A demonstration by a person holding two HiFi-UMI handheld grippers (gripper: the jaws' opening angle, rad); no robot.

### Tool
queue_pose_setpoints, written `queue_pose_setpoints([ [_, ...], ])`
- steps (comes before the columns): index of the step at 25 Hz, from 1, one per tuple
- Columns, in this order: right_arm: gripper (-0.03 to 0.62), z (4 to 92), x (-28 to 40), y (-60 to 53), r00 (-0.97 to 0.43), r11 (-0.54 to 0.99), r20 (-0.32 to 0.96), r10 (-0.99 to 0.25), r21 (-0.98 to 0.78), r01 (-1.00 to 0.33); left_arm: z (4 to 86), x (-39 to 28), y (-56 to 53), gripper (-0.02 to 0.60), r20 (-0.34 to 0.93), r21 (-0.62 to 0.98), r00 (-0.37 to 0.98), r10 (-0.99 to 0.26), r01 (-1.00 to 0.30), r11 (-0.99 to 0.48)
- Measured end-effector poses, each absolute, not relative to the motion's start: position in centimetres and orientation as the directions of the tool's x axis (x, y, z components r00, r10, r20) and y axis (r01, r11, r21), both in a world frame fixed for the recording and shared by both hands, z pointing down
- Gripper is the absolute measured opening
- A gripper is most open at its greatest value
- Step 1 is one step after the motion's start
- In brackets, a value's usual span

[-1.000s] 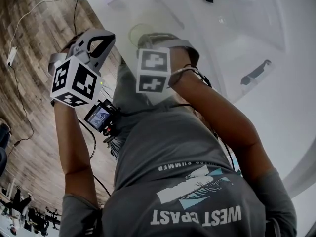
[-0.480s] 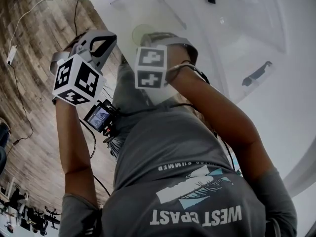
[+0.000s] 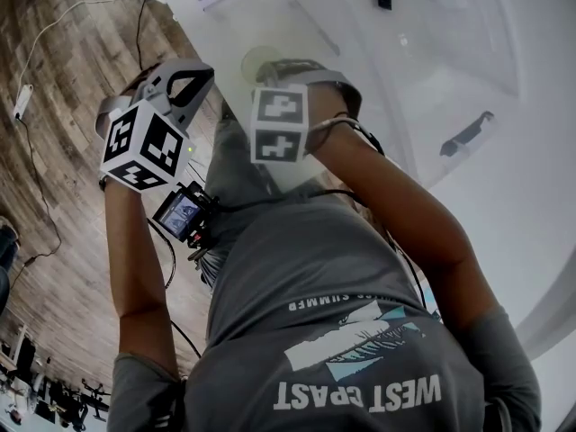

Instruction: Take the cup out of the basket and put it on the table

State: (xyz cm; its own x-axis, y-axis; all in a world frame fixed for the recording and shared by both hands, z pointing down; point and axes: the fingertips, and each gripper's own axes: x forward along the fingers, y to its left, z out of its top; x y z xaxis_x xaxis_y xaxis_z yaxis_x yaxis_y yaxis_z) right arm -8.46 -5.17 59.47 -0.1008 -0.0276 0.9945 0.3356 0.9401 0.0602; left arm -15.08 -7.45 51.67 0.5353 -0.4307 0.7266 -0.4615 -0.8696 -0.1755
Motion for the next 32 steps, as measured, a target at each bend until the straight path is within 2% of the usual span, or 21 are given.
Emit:
queue_pose_setpoints([
  [3, 0.118, 58.7, -8.5, -4.6, -0.126, 0.946, 0.992, -0.009, 0.050, 0.319, 51.3, -15.0, -7.4, 0.008, 0.725, -0.179, 0.536, -0.432, -0.459, -0.870],
  [6, 0.124, 57.5, -8.9, -4.6, -0.169, 0.948, 0.985, -0.022, 0.074, 0.309, 50.9, -15.2, -7.5, 0.008, 0.726, -0.183, 0.534, -0.433, -0.458, -0.870],
  [8, 0.119, 56.7, -9.1, -4.8, -0.195, 0.947, 0.979, -0.050, 0.109, 0.303, 50.7, -15.1, -7.5, 0.008, 0.726, -0.186, 0.533, -0.434, -0.456, -0.871],
  [11, 0.070, 55.7, -9.3, -5.0, -0.222, 0.946, 0.971, -0.086, 0.150, 0.288, 50.4, -14.9, -7.4, 0.008, 0.726, -0.192, 0.534, -0.434, -0.448, -0.873],
  [32, 0.067, 51.0, -7.0, -2.2, -0.291, 0.951, 0.944, -0.155, 0.222, 0.213, 47.3, -13.4, -5.0, 0.008, 0.742, -0.237, 0.506, -0.440, -0.417, -0.878],
])
